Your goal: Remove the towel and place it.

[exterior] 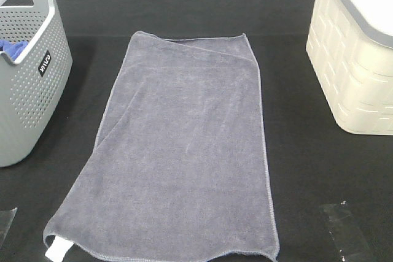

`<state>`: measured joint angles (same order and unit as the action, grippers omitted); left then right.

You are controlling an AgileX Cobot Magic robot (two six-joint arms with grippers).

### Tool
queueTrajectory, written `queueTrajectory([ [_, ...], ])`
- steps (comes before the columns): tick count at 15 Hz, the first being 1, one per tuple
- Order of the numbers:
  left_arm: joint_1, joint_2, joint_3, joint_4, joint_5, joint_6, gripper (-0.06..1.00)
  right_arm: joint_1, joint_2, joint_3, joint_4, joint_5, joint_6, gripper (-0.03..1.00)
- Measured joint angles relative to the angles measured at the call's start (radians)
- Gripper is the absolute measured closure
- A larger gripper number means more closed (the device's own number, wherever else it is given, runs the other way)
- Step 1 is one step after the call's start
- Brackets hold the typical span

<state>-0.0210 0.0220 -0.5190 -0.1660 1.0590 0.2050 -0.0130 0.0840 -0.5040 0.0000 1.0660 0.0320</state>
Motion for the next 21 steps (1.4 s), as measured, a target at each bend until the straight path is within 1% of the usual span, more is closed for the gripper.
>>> queueTrajectory([
  [3, 0.000, -0.026, 0.000, 0.001, 0.000, 0.000, 0.16, 0.000, -0.012, 0.001, 0.000, 0.000, 0.000, 0.28],
  [6, 0.000, -0.026, 0.000, 0.003, 0.000, 0.000, 0.16, 0.000, -0.079, 0.002, 0.000, 0.002, 0.000, 0.28],
  [9, -0.037, -0.026, 0.000, 0.008, 0.000, 0.000, 0.16, 0.000, -0.091, 0.002, 0.000, 0.002, 0.000, 0.28],
  [21, -0.038, -0.026, 0.000, 0.009, 0.000, 0.000, 0.16, 0.000, -0.091, 0.002, 0.000, 0.002, 0.000, 0.28],
])
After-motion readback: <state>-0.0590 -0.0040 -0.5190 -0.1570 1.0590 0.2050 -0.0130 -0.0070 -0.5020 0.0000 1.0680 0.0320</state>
